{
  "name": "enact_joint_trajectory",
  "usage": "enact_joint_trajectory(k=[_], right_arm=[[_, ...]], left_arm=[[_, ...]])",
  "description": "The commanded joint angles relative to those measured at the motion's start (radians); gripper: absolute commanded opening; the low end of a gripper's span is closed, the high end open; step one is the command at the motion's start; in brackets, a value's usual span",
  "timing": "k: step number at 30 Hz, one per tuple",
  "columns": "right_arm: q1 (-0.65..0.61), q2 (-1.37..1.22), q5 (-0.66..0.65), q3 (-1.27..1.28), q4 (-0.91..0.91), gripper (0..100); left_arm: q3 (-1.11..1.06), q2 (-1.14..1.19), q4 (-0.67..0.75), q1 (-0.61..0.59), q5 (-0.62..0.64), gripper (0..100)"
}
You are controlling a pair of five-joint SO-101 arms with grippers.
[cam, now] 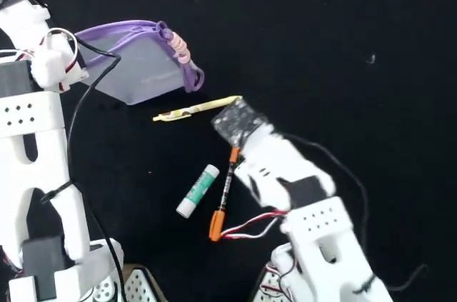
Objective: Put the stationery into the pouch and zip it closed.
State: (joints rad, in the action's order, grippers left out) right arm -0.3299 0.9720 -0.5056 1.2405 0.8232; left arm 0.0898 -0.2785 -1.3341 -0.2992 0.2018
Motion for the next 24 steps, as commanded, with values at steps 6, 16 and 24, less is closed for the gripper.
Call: enact_joint_trajectory(k=[6, 16, 24], right_arm=[[-0.089, -0.329, 0.018, -0.015, -0.170, 9.3], [-0.103, -0.599, 0.043, -0.274, -0.169, 22.3], [-0.146, -0.799, 0.120, -0.509, -0.074, 22.3]], left_arm=[[-0.067, -0.008, 0.061, -0.050, 0.005, 3], [-0.067, -0.008, 0.058, -0.048, 0.005, 3], [-0.067, -0.003, 0.058, -0.050, 0.006, 3]])
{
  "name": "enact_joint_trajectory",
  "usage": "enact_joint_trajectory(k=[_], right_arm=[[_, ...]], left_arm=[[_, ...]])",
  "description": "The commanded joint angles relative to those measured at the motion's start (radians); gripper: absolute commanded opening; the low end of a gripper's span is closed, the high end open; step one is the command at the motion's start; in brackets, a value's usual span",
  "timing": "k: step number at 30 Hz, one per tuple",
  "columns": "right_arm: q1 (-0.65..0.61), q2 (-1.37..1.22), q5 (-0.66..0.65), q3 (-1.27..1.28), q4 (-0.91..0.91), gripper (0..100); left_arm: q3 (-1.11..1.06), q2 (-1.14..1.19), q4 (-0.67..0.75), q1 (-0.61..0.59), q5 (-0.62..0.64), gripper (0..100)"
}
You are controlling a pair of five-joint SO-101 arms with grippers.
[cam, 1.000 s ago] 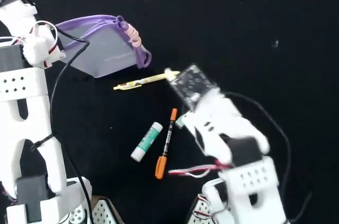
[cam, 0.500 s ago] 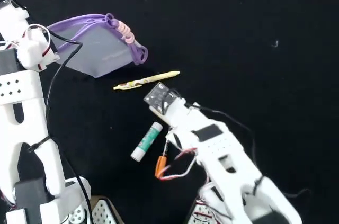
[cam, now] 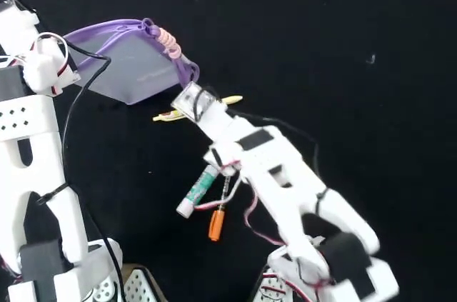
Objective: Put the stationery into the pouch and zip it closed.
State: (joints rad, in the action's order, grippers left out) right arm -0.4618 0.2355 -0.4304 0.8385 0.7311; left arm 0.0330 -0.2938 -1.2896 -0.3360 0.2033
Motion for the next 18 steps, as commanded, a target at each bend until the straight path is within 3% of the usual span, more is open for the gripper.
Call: enact_joint_trajectory(k=[1, 9, 15, 18], right_arm=[[-0.008, -0.102, 0.046, -0.130, 0.018, 22.3], [0.063, -0.289, 0.048, -0.252, 0.023, 21.9], [0.064, -0.275, 0.046, -0.259, 0.054, 1.1], [0.066, -0.251, 0.046, -0.255, 0.058, 2.8]], left_arm=[[-0.010, 0.012, 0.014, -0.012, 0.005, 3], [-0.010, 0.014, 0.015, -0.010, 0.005, 3], [-0.010, 0.014, 0.015, -0.010, 0.006, 3], [-0.010, 0.014, 0.015, -0.010, 0.006, 3]])
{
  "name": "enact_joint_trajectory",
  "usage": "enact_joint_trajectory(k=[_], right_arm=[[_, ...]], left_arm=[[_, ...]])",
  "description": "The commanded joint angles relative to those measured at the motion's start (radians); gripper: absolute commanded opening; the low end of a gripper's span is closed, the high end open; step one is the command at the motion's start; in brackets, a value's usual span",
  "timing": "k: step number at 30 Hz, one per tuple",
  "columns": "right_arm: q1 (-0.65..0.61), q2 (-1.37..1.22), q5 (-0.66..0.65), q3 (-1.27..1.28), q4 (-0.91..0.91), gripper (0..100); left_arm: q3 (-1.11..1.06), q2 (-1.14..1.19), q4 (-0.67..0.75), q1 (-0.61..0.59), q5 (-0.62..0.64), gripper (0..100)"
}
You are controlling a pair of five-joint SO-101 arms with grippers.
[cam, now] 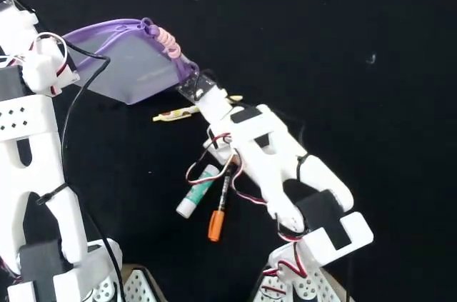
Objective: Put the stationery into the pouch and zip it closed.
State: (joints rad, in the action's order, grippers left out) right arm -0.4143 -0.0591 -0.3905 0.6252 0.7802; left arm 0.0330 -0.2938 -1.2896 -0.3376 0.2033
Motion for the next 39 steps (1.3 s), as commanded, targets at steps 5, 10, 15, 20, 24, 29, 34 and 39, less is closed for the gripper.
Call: enact_joint_trajectory(k=[5, 10, 15, 20, 24, 29, 34, 39], right_arm=[[0.020, 0.088, 0.006, -0.074, 0.061, 1.1], [0.020, 0.186, 0.006, -0.229, 0.199, 1.1], [0.015, 0.298, 0.006, -0.466, 0.301, 1.1], [0.015, 0.389, 0.012, -0.651, 0.325, 1.1], [0.014, 0.418, 0.014, -0.680, 0.367, 1.1], [0.017, 0.369, 0.014, -0.484, 0.480, 1.2], [0.018, 0.369, 0.066, -0.188, 0.367, 7.2], [0.018, 0.367, 0.104, 0.071, 0.104, 20.4]], left_arm=[[-0.012, 0.014, 0.014, -0.008, 0.006, 3], [-0.010, 0.012, 0.011, -0.005, 0.006, 3], [-0.010, 0.005, 0.008, -0.004, 0.005, 3], [-0.010, 0.005, -0.002, 0.042, 0.003, 3], [-0.010, 0.005, -0.012, 0.058, 0.002, 3], [-0.010, 0.006, -0.012, 0.056, 0.002, 3], [-0.010, 0.012, -0.008, 0.058, 0.002, 3], [-0.012, 0.012, -0.011, 0.056, 0.000, 3]])
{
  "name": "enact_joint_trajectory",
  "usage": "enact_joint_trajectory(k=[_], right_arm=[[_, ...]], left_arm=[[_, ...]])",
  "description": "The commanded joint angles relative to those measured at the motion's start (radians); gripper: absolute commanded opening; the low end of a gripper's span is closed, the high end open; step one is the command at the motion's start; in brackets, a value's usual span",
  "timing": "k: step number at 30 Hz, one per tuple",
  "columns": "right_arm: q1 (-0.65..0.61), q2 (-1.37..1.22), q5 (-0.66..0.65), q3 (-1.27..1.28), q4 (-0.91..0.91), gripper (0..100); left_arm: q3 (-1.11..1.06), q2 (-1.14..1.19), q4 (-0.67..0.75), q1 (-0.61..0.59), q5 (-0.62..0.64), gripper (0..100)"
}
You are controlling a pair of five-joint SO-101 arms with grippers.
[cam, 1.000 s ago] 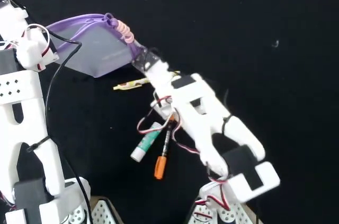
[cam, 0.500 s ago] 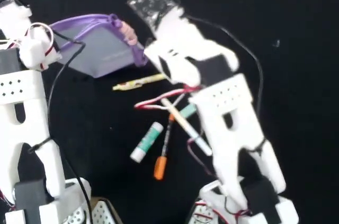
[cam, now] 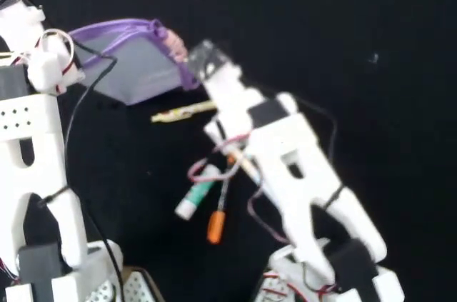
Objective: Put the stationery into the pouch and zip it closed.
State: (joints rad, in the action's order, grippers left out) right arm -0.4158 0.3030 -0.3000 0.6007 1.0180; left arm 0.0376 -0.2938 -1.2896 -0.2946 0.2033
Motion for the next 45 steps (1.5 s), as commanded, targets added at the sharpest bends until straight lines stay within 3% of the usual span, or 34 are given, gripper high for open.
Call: enact_joint_trajectory(k=[1, 13, 20, 27, 33, 45], right_arm=[[0.015, 0.004, 0.011, 0.119, -0.153, 20.4], [-0.011, -0.005, 0.014, 0.173, -0.164, 20.4], [-0.014, -0.163, 0.012, 0.114, -0.190, 20.0], [-0.012, -0.219, 0.011, 0.073, -0.183, 0.8], [-0.011, -0.219, 0.011, 0.071, -0.183, 1.0], [0.089, 0.101, 0.006, -0.127, -0.063, 1.1]], left_arm=[[-0.016, 0.014, -0.011, 0.013, 0.000, 3], [-0.016, 0.014, -0.012, 0.013, 0.000, 3], [-0.018, 0.014, -0.012, 0.013, 0.000, 3], [-0.018, 0.014, -0.012, 0.013, 0.000, 3], [-0.018, 0.014, -0.012, 0.013, 0.000, 3], [-0.016, 0.014, -0.012, 0.021, 0.000, 3]])
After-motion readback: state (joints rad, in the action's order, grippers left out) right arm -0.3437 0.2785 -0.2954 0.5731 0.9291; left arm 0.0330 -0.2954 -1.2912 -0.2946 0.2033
